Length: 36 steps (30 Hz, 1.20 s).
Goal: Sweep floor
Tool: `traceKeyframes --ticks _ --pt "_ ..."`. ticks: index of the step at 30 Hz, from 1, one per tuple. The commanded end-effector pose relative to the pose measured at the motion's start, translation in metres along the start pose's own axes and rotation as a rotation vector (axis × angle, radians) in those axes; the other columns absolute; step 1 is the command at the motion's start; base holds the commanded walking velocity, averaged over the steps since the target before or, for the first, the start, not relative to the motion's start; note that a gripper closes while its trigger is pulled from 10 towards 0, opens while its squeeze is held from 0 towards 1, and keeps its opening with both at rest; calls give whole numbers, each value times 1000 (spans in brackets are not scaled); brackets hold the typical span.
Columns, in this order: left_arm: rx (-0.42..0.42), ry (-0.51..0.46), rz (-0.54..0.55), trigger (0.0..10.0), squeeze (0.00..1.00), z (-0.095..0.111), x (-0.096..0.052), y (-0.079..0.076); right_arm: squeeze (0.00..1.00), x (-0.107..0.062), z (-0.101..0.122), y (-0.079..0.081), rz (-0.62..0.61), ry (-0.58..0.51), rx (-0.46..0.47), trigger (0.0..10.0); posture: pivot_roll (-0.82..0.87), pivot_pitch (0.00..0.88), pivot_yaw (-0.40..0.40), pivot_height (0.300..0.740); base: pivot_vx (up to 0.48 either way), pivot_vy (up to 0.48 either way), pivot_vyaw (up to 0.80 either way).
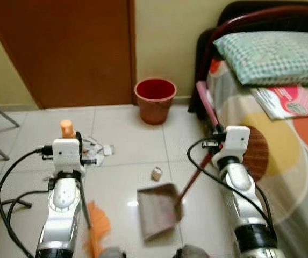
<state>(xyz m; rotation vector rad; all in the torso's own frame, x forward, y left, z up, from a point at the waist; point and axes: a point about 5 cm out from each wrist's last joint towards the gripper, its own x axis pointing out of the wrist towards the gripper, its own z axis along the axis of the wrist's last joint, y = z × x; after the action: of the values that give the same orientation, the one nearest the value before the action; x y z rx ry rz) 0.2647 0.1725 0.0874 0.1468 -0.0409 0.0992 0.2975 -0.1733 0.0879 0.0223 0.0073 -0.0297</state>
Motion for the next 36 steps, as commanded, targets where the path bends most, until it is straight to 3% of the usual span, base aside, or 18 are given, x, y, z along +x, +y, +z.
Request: traceKeyframes --ticks 1,9,20,29,36 --pt "-10 -52 7 10000 0 11 5 5 0 7 18 4 11 -77 -18 10000 8 40 -11 740 398 0 0" --pt "-5 -60 14 10000 0 13 6 7 0 10 24 4 5 -97 -24 10000 12 44 -8 740 400 0 0" --pt "41 -158 -54 10000 0 33 15 -2 0 26 44 -1 -35 -163 -73 10000 12 49 0 740 417 0 0" --pt "41 -157 -53 10000 0 34 16 -2 0 37 46 19 17 -173 -73 10000 27 51 -1 740 414 135 0" --pt "37 -159 -48 10000 0 35 16 -1 0 44 41 39 68 -170 -144 10000 41 58 -9 740 349 211 0"
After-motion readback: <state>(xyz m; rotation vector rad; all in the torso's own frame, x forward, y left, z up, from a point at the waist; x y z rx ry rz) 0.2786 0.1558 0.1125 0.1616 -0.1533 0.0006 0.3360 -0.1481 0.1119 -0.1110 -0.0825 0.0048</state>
